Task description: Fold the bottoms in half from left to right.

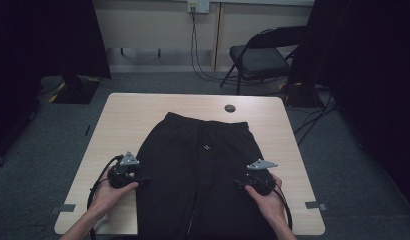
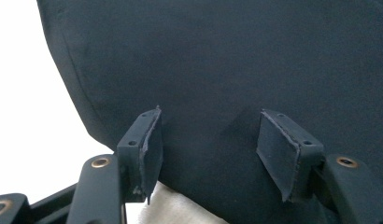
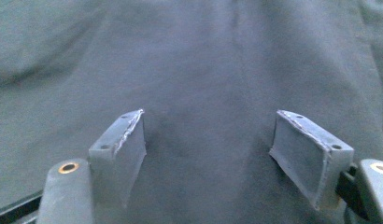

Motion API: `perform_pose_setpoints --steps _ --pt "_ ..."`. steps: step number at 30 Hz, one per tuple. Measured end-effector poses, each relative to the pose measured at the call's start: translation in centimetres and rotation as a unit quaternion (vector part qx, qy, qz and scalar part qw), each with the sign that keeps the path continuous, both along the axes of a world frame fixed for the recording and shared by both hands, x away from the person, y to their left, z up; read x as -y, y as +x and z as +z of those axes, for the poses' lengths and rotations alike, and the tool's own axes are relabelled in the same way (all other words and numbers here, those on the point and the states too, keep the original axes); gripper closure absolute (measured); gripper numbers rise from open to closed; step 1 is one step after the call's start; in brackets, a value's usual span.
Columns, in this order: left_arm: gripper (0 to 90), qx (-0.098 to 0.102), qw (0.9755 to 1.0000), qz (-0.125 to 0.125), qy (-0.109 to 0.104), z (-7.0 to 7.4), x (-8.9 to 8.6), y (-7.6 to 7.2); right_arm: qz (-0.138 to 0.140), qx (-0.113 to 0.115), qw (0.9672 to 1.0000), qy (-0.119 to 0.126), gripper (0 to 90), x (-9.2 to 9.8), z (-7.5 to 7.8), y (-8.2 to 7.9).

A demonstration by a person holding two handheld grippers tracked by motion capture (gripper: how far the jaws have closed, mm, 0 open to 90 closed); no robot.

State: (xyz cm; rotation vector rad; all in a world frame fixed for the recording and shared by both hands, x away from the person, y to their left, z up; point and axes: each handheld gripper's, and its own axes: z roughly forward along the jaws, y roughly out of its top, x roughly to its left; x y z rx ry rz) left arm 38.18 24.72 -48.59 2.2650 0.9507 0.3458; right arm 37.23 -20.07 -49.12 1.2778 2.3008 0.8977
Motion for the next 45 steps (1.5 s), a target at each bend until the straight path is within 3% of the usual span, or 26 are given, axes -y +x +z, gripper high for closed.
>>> perform_pose_setpoints --steps 6,8,13,15,16,18,20,21,22,23,25,27,29,31,32,33,34,35,36,37,38,39,41,42,43,45 --pt "41.4 -0.012 0.9994 -0.031 0.008 0.2 1.2 -1.3 -0.008 0.004 1.0000 0.001 25.1 1.0 -0.1 1.3" --pt "40.7 -0.012 0.9991 -0.040 -0.001 0.1 1.5 -2.0 -0.008 0.004 1.0000 0.002 25.1 1.6 -0.1 1.8" --pt "36.1 -0.017 0.9962 -0.085 0.012 0.2 2.3 -3.6 -0.013 -0.001 0.9999 -0.003 25.1 2.7 0.0 2.1" --pt "37.1 -0.043 0.9936 -0.104 -0.005 0.5 2.4 -3.8 -0.018 -0.011 0.9997 -0.014 26.3 3.2 0.3 1.9" --pt "41.6 -0.054 0.9930 -0.104 -0.014 0.6 2.3 -3.8 -0.018 -0.011 0.9996 -0.018 26.8 3.2 0.4 1.7" --pt "41.0 -0.064 0.9923 -0.103 -0.024 0.8 2.2 -3.7 -0.021 -0.012 0.9995 -0.020 29.2 3.1 0.5 1.5" --pt "36.7 -0.045 0.9938 -0.092 -0.044 1.6 1.5 -3.2 -0.014 0.001 0.9998 -0.011 28.8 2.5 1.6 0.5" --pt "34.1 -0.028 0.9963 -0.059 -0.056 2.3 0.4 -2.5 -0.010 0.011 0.9999 -0.003 29.1 2.3 2.2 0.0" --pt "33.1 -0.028 0.9963 -0.059 -0.056 2.3 0.4 -2.5 -0.010 0.011 0.9999 -0.003 29.1 2.3 2.2 0.0" --pt "33.2 -0.022 0.9970 -0.026 -0.069 2.6 -1.1 -1.4 0.000 0.022 0.9996 0.018 30.5 1.5 3.6 -0.9" --pt "34.4 -0.031 0.9974 -0.001 -0.065 2.3 -2.1 -0.2 0.018 0.036 0.9989 0.026 32.1 0.2 4.8 -1.9" --pt "39.6 -0.034 0.9969 0.013 -0.070 2.0 -2.6 0.8 0.040 0.041 0.9977 0.037 34.3 -1.2 5.8 -2.8" --pt "43.3 -0.036 0.9978 0.020 -0.052 1.8 -2.8 2.0 0.071 0.045 0.9958 0.038 37.3 -3.2 6.9 -3.9" --pt "48.1 -0.031 0.9979 0.022 -0.053 1.7 -3.0 2.6 0.086 0.045 0.9945 0.040 38.7 -4.2 7.5 -4.4" --pt "48.1 -0.034 0.9967 0.030 -0.068 1.5 -3.3 3.3 0.101 0.048 0.9927 0.045 42.1 -5.2 8.1 -4.8" --pt "51.0 -0.023 0.9960 0.046 -0.073 1.2 -3.5 3.9 0.130 0.056 0.9886 0.052 45.8 -7.7 9.1 -5.6" --pt "55.0 -0.030 0.9956 0.055 -0.070 0.9 -3.7 4.2 0.143 0.054 0.9867 0.055 47.1 -8.6 9.2 -5.9" --pt "56.2 -0.030 0.9956 0.055 -0.070 0.9 -3.7 4.2 0.143 0.054 0.9867 0.055 47.1 -8.6 9.2 -5.9" --pt "56.2 -0.040 0.9944 0.060 -0.077 0.5 -3.7 4.4 0.163 0.054 0.9835 0.055 48.0 -10.3 9.2 -6.2" --pt "56.4 -0.053 0.9946 0.046 -0.077 0.2 -3.7 4.3 0.190 0.050 0.9790 0.056 49.8 -13.0 8.7 -6.7" --pt "57.6 -0.053 0.9946 0.046 -0.077 0.2 -3.7 4.3 0.204 0.043 0.9761 0.060 50.8 -14.3 8.3 -6.8" --pt "58.2 -0.047 0.9964 0.038 -0.059 0.1 -3.4 4.1 0.216 0.032 0.9738 0.064 51.3 -15.7 7.8 -6.9" --pt "59.7 -0.048 0.9960 0.039 -0.065 0.0 -3.2 4.0 0.226 0.026 0.9719 0.062 51.3 -16.9 7.2 -7.1" --pt "63.2 -0.040 0.9975 0.030 -0.049 0.1 -2.8 3.8 0.245 0.012 0.9673 0.064 51.9 -19.3 5.9 -7.2" --pt "64.9 -0.040 0.9975 0.030 -0.049 0.1 -2.8 3.8 0.245 0.012 0.9673 0.064 51.9 -19.3 5.9 -7.2" --pt "67.2 -0.027 0.9989 0.018 -0.035 0.1 -2.4 3.5 0.258 -0.001 0.9645 0.059 51.5 -21.3 4.7 -7.2"
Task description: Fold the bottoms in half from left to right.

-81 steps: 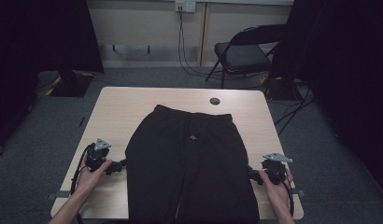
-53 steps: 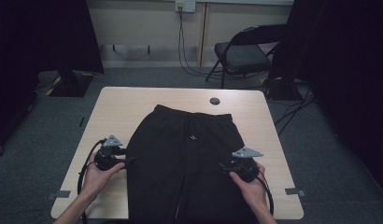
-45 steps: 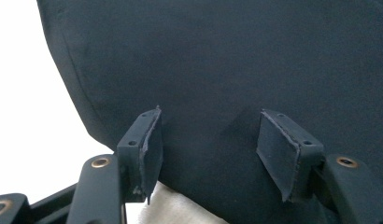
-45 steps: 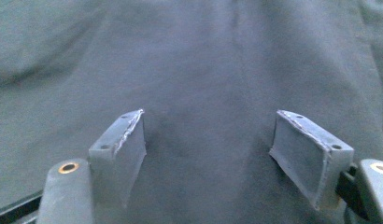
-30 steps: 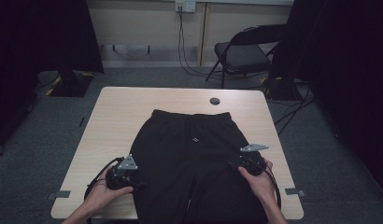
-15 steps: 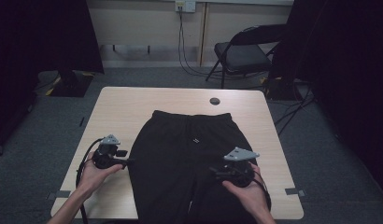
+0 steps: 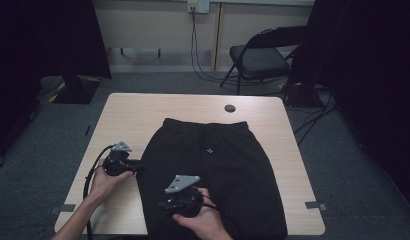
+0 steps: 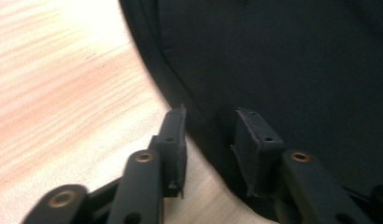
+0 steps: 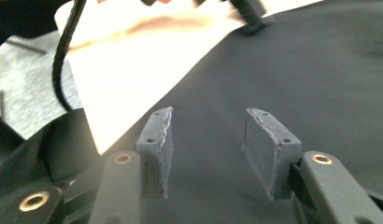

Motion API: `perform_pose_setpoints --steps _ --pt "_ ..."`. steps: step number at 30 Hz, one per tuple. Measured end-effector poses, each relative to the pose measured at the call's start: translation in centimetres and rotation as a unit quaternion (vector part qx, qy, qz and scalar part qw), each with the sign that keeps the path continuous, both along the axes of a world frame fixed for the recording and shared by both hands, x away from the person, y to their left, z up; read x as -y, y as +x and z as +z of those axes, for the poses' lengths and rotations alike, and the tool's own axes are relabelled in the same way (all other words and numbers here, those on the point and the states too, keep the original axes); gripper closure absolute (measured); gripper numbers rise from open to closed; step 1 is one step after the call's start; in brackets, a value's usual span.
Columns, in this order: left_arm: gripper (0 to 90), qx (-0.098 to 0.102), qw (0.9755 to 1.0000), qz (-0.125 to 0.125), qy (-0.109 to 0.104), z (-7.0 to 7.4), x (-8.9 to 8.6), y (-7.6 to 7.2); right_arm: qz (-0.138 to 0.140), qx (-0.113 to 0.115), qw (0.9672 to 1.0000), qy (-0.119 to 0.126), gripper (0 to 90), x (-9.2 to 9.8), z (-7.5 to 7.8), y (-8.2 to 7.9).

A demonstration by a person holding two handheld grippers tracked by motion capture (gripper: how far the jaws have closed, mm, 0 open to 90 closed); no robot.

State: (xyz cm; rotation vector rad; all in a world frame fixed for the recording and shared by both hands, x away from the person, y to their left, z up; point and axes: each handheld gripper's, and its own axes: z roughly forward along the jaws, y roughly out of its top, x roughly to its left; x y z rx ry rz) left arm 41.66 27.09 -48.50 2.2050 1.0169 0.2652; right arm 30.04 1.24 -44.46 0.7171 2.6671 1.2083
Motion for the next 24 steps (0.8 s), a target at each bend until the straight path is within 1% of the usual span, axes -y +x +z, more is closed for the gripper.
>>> perform_pose_setpoints --steps 1,2,3,4,5,6,7,8,9,10,11,12,13,16,17,18,19,20,21,23,24 --pt "70.1 0.008 0.9998 -0.003 0.016 0.1 0.3 -0.3 0.009 -0.006 0.9999 -0.006 49.4 -1.6 -1.1 0.0" --pt "70.9 0.010 0.9997 -0.006 0.019 0.1 0.5 -0.4 0.011 -0.009 0.9999 -0.008 47.8 -2.2 -1.5 0.1" --pt "73.0 0.010 0.9997 -0.006 0.019 0.1 0.5 -0.4 0.011 -0.009 0.9999 -0.008 47.8 -2.2 -1.5 0.1" --pt "73.0 0.011 0.9997 -0.008 0.018 0.1 0.6 -0.5 0.011 -0.010 0.9998 -0.012 45.9 -2.9 -2.1 0.1" --pt "73.3 0.011 0.9998 -0.008 0.016 0.0 0.5 -0.5 0.017 -0.009 0.9995 -0.025 43.3 -4.4 -3.1 0.1" --pt "73.3 0.011 0.9998 -0.009 0.015 0.0 0.5 -0.5 0.018 -0.007 0.9993 -0.033 41.1 -5.0 -3.5 0.1" --pt "73.4 0.011 0.9998 -0.009 0.015 0.0 0.5 -0.5 0.018 -0.008 0.9991 -0.036 40.9 -5.4 -3.7 0.1" --pt "73.4 0.011 0.9998 -0.009 0.015 0.0 0.5 -0.5 0.018 -0.008 0.9991 -0.036 40.9 -5.4 -3.7 0.1" --pt "73.6 0.010 0.9998 -0.007 0.016 0.1 0.5 -0.5 0.019 -0.003 0.9991 -0.038 39.2 -6.3 -4.1 0.1" --pt "74.0 0.010 0.9998 -0.007 0.016 0.1 0.5 -0.5 0.019 -0.003 0.9991 -0.038 39.2 -6.3 -4.1 0.1" --pt "74.1 0.009 0.9998 -0.007 0.014 0.0 0.5 -0.5 0.018 0.007 0.9989 -0.043 39.1 -7.1 -4.3 0.2" --pt "74.1 0.007 0.9999 -0.007 0.013 0.1 0.5 -0.5 0.017 0.009 0.9988 -0.045 39.2 -7.4 -4.4 0.2" --pt "74.1 0.007 0.9999 -0.007 0.013 0.1 0.5 -0.5 0.014 0.016 0.9984 -0.052 39.3 -7.7 -4.6 0.3" --pt "74.0 -0.005 1.0000 -0.003 0.000 0.1 0.2 -0.3 0.009 0.032 0.9978 -0.057 44.0 -8.0 -4.6 0.3" --pt "73.6 -0.005 1.0000 -0.003 0.000 0.1 0.2 -0.3 0.009 0.032 0.9978 -0.057 44.0 -8.0 -4.6 0.3" --pt "73.6 -0.010 0.9999 -0.002 -0.005 0.1 0.1 -0.2 0.010 0.033 0.9977 -0.058 44.9 -8.0 -4.6 0.3" --pt "72.2 -0.012 0.9999 0.001 -0.008 0.1 0.1 -0.1 0.008 0.031 0.9978 -0.058 48.3 -8.0 -4.6 0.3" --pt "67.7 -0.020 0.9996 0.013 -0.016 0.1 0.0 0.1 0.010 0.025 0.9980 -0.057 58.7 -7.9 -4.5 0.4" --pt "66.4 -0.023 0.9994 0.016 -0.020 0.1 -0.1 0.3 0.008 0.025 0.9981 -0.057 61.0 -7.8 -4.5 0.4" --pt "64.0 -0.015 0.9995 0.027 -0.011 0.3 -0.3 0.8 0.006 0.026 0.9979 -0.060 72.1 -7.6 -4.4 0.6" --pt "61.7 -0.008 0.9991 0.038 -0.017 0.5 -0.5 1.1 0.004 0.028 0.9977 -0.062 77.4 -7.5 -4.4 0.6"
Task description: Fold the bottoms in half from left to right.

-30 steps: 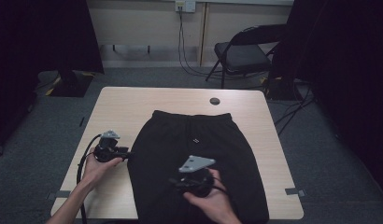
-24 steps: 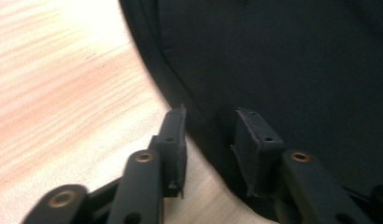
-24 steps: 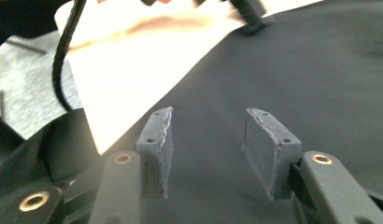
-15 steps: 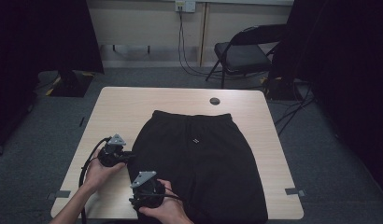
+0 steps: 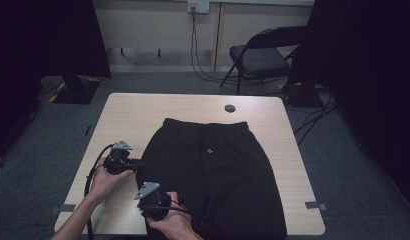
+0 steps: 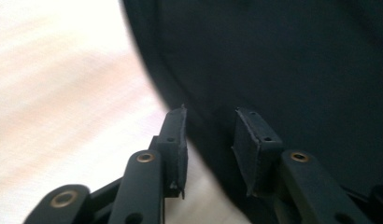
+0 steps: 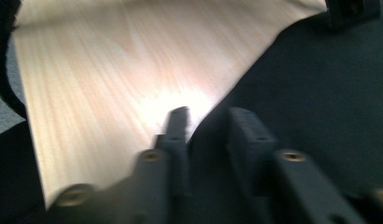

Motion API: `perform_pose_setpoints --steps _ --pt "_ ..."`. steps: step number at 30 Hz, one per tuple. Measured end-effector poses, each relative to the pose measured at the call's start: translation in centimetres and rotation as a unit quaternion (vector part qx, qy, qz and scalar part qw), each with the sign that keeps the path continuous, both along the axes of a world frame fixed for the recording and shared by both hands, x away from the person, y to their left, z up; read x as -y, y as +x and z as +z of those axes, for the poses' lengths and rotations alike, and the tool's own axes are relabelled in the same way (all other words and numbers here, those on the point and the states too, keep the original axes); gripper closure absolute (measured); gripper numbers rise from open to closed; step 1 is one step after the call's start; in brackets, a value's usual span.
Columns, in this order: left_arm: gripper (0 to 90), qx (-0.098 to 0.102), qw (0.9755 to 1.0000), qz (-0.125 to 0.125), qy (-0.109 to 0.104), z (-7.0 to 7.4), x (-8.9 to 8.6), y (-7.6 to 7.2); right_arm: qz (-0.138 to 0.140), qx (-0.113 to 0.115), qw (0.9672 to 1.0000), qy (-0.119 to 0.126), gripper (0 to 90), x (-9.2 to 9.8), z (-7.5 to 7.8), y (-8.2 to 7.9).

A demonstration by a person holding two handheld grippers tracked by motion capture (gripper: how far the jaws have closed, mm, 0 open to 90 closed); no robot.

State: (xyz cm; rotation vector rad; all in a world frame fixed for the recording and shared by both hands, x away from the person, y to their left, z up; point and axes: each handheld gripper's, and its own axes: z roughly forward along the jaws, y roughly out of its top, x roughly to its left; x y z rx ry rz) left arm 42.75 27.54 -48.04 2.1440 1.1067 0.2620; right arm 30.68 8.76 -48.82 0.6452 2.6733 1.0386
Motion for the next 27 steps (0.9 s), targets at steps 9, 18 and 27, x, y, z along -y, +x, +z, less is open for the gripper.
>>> perform_pose_setpoints --steps 9,18,27 --pt "53.4 0.013 0.9982 0.038 -0.044 0.5 -0.5 2.0 0.037 -0.038 0.9985 0.016 89.2 1.2 0.1 -1.5" --pt "56.6 0.008 0.9990 0.041 -0.018 -0.8 1.0 3.7 0.040 -0.048 0.9977 0.025 79.6 1.9 0.0 -2.6" --pt "54.5 0.032 0.9987 0.039 0.012 -0.9 2.9 4.1 0.025 -0.001 0.9997 0.002 68.4 1.1 0.0 -3.0"
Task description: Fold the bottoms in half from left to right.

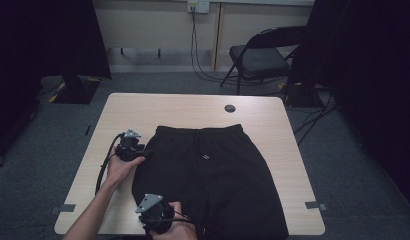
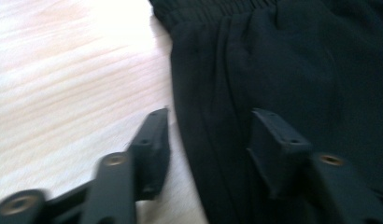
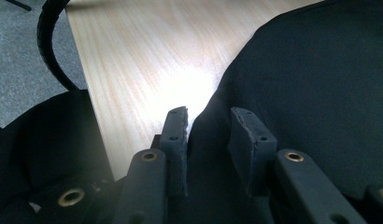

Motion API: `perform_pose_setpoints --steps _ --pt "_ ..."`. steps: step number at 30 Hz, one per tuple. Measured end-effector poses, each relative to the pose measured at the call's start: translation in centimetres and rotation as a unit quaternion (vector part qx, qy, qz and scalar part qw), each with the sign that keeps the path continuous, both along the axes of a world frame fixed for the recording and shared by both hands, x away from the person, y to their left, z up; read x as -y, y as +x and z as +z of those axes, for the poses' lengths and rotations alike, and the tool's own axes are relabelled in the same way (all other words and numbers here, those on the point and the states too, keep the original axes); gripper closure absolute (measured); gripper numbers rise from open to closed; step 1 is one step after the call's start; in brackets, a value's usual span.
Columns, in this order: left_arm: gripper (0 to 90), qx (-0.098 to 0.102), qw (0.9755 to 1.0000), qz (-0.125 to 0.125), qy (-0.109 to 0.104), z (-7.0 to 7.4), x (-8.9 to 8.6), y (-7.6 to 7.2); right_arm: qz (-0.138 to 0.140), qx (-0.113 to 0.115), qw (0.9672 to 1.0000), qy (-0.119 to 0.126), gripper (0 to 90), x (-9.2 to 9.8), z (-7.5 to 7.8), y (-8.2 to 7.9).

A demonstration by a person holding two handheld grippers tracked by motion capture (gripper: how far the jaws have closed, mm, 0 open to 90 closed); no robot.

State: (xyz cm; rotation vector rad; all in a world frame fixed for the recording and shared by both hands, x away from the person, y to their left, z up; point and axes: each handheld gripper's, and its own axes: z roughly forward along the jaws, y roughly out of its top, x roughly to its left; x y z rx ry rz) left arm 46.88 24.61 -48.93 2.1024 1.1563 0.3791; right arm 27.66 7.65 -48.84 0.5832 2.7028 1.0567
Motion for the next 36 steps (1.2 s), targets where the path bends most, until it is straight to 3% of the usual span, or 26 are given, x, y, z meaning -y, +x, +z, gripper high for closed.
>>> perform_pose_setpoints --steps 2,4,5,7,8,9,10,12,15,16,17,19,21,23,25,27,29,33,35,36 --pt "75.0 -0.005 0.9996 -0.026 0.007 0.2 0.6 0.0 -0.003 0.004 1.0000 -0.002 73.4 0.0 0.0 0.0" --pt "84.9 -0.009 0.9996 -0.026 0.009 0.2 0.8 0.1 -0.002 0.007 1.0000 -0.006 82.5 0.0 0.1 -0.1" --pt "84.9 -0.012 0.9995 -0.029 0.006 0.2 0.8 0.1 -0.002 0.007 1.0000 -0.006 82.5 0.0 0.1 -0.1" --pt "88.3 -0.019 0.9991 -0.017 -0.035 0.0 0.2 0.3 -0.006 0.003 1.0000 -0.005 88.3 0.2 0.1 0.1" --pt "88.5 -0.019 0.9991 -0.017 -0.035 0.0 0.2 0.3 -0.008 -0.003 1.0000 -0.002 88.8 0.2 0.1 0.2" --pt "88.5 -0.022 0.9985 -0.014 -0.049 0.0 -0.2 0.3 -0.008 -0.003 1.0000 -0.002 88.8 0.2 0.1 0.2" --pt "88.6 -0.018 0.9958 -0.011 -0.089 0.6 -0.9 0.4 -0.006 -0.011 0.9999 0.007 89.1 0.2 0.4 0.3" --pt "88.5 -0.008 0.9918 -0.022 -0.125 1.8 -2.1 0.3 -0.004 -0.013 0.9998 0.017 89.1 0.1 1.0 0.4" --pt "88.6 0.000 0.9910 -0.017 -0.133 2.6 -3.1 -0.1 -0.001 -0.010 0.9996 0.027 89.2 0.0 2.3 0.6" --pt "88.6 -0.001 0.9901 -0.012 -0.140 2.7 -3.5 -0.2 0.000 -0.009 0.9991 0.040 89.2 0.0 3.0 0.7" --pt "88.6 0.000 0.9897 -0.007 -0.143 3.0 -4.1 -0.5 -0.001 -0.016 0.9975 0.069 89.2 -0.1 4.5 1.0" --pt "88.7 0.003 0.9882 0.001 -0.153 3.4 -4.5 -0.6 0.000 -0.009 0.9972 0.074 89.2 -0.1 5.0 1.0" --pt "88.7 0.010 0.9837 0.008 -0.179 4.4 -5.1 -0.7 0.000 -0.001 0.9956 0.094 89.2 -0.3 6.7 1.2" --pt "88.7 0.020 0.9842 0.007 -0.176 6.1 -5.6 -0.5 0.002 0.012 0.9950 0.099 89.2 -0.6 8.1 1.5" --pt "88.8 0.027 0.9853 0.007 -0.168 8.4 -6.0 -0.1 0.000 0.008 0.9904 0.138 89.2 -1.0 10.7 2.5" --pt "88.8 0.047 0.9835 0.008 -0.174 11.4 -6.4 -0.1 0.000 0.014 0.9872 0.159 89.3 -1.1 12.3 2.7" --pt "88.8 0.058 0.9838 0.003 -0.170 12.6 -6.3 -0.3 0.004 0.020 0.9839 0.178 89.3 -0.8 13.6 2.6" --pt "88.8 0.059 0.9820 -0.004 -0.179 12.7 -5.4 -0.7 0.003 0.016 0.9803 0.197 89.2 0.5 14.1 2.1" --pt "88.7 0.048 0.9817 -0.018 -0.183 11.5 -3.2 -0.7 0.000 0.012 0.9797 0.200 89.2 2.4 13.3 1.4" --pt "88.7 0.048 0.9817 -0.018 -0.183 11.5 -3.2 -0.7 -0.005 0.010 0.9798 0.200 89.2 3.2 12.9 1.2"
